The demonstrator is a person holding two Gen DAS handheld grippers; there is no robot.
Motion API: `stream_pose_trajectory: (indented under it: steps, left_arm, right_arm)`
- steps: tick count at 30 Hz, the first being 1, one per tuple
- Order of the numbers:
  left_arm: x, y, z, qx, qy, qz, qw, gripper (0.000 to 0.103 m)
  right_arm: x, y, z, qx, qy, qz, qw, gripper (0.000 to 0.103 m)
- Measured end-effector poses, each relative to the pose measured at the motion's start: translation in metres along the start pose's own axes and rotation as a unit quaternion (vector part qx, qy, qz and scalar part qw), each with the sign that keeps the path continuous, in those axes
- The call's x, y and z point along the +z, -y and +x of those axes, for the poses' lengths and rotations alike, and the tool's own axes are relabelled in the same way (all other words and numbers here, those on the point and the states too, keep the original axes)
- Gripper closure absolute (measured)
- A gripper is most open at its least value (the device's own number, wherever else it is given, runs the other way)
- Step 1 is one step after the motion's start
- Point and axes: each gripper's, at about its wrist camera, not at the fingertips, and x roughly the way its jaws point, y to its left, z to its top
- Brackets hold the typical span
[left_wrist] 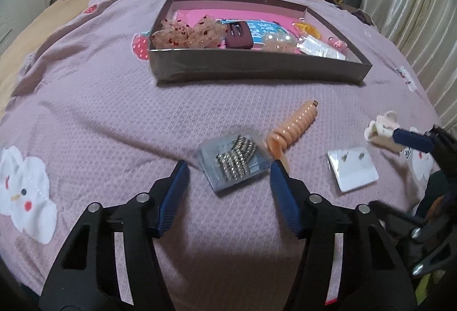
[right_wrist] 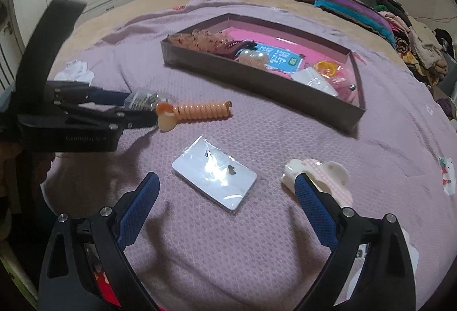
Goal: Organize jewelry
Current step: 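Grasp the clear hairpin box with the left tool while the right grasps the bagged earring card, then carry the hairpin box and earring card bag into the tray, opening both tools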
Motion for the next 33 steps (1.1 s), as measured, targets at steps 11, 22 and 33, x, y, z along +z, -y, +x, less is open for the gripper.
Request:
stream_pose_trajectory:
  steps: [11, 22, 33]
  left_arm:
    - [0.013, -0.015, 0.005, -0.017, 0.005, -0.029, 0.9994, 0.057]
    - [0.011, -0.014, 0.004, -0.024, 0.004, -0.024, 0.9994, 0.063]
    - [0.007, -0.031, -0.028, -0.012, 0.03, -0.048, 0.9983, 0.063]
  right_arm:
    - [0.009, -0.004, 0.041, 0.023, -0.039, -0.015, 0.999, 0.024]
    - [0.005, -0.015, 0.026, 0.05, -0.015, -0.021, 0.998, 0.031]
    - [0.014, -0.014, 0.002, 0.064, 0.016, -0.004, 0.998, 0.031]
